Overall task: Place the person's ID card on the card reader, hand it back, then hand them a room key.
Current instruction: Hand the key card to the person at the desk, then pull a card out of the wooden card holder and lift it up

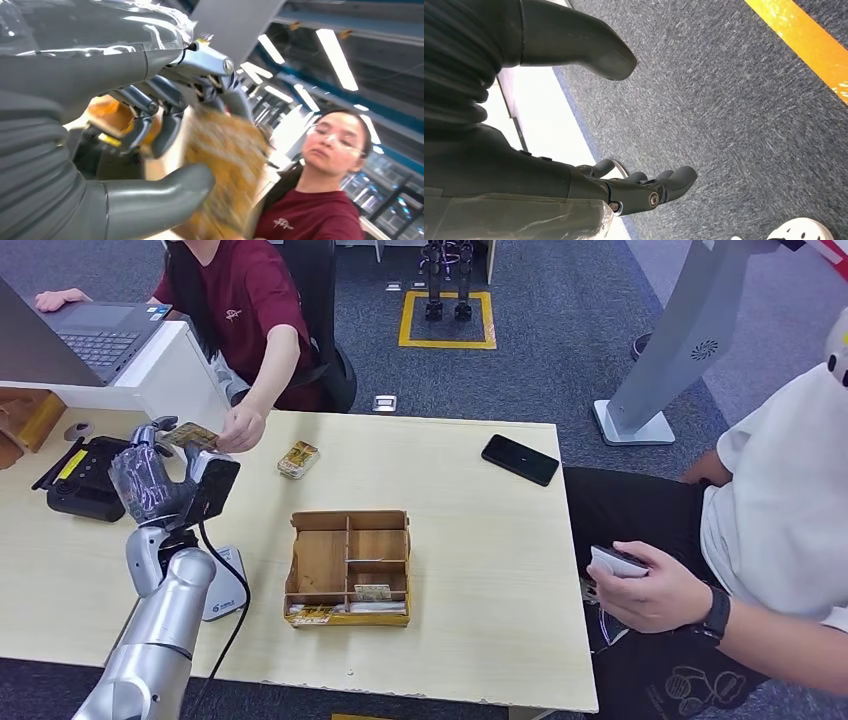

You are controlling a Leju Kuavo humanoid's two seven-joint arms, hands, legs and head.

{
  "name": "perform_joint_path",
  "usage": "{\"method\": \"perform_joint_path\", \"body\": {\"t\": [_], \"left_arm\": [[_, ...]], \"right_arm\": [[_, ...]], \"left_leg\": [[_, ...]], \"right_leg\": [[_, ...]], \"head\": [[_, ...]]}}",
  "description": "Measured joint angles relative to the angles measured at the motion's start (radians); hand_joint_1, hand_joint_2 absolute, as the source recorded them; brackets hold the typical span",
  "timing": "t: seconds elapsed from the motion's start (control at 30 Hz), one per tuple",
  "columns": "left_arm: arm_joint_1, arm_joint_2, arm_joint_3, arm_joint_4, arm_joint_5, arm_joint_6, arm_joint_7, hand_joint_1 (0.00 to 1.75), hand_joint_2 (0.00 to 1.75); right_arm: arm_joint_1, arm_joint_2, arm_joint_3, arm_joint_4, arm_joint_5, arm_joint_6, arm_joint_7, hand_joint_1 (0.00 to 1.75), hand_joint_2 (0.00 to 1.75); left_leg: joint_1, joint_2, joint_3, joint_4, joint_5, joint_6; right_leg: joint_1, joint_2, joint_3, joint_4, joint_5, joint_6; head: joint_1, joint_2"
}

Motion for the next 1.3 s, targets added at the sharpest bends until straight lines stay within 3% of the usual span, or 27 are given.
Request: {"method": "perform_joint_path", "body": {"t": [0.3, 0.5, 0.67, 0.97, 1.17, 1.3], "left_arm": [[0.023, 0.007, -0.042, -0.048, 0.237, -0.216, 0.066, 0.0, 1.75], [0.123, 0.035, -0.123, -0.248, 0.339, -0.4, 0.07, 0.0, 1.75], [0.254, 0.07, -0.244, -0.466, 0.37, -0.547, 0.035, 0.0, 1.75], [0.444, 0.154, -0.479, -0.692, 0.218, -0.557, -0.021, 0.0, 1.75], [0.505, 0.198, -0.567, -0.735, 0.054, -0.472, 0.015, 0.0, 1.75], [0.537, 0.217, -0.601, -0.738, -0.019, -0.422, 0.035, 0.0, 1.75]], "right_arm": [[0.004, 0.0, 0.002, 0.0, -0.032, -0.01, 0.005, 0.0, 1.75], [0.018, -0.002, -0.003, 0.0, -0.063, -0.028, 0.001, 0.0, 1.75], [0.028, -0.006, -0.019, 0.0, -0.084, -0.038, -0.001, 0.0, 1.75], [0.036, -0.007, -0.04, 0.0, -0.094, -0.037, 0.004, 0.0, 1.75], [0.035, -0.007, -0.048, 0.0, -0.095, -0.036, 0.009, 0.0, 1.75], [0.035, -0.007, -0.049, 0.0, -0.093, -0.035, 0.011, 0.0, 0.0]], "left_leg": [[0.0, 0.0, -0.001, 0.0, 0.0, 0.0], [0.0, 0.0, -0.003, 0.0, 0.0, 0.0], [0.0, 0.0, -0.004, 0.0, 0.0, 0.0], [0.0, 0.0, -0.004, 0.0, 0.0, 0.0], [0.0, 0.0, -0.004, 0.0, 0.0, 0.0], [0.0, 0.0, -0.004, 0.0, 0.0, 0.0]], "right_leg": [[0.0, 0.0, 0.0, 0.0, 0.0, 0.0], [0.0, 0.0, -0.002, 0.0, 0.0, 0.0], [0.0, 0.0, -0.003, 0.0, 0.0, 0.0], [0.0, 0.0, -0.004, 0.0, 0.0, 0.0], [0.0, 0.0, -0.004, 0.0, 0.0, 0.0], [0.0, 0.0, -0.004, 0.0, 0.0, 0.0]], "head": [[0.0, 0.0], [0.0, 0.0], [0.0, 0.0], [0.0, 0.0], [0.0, 0.0], [0.0, 0.0]]}}
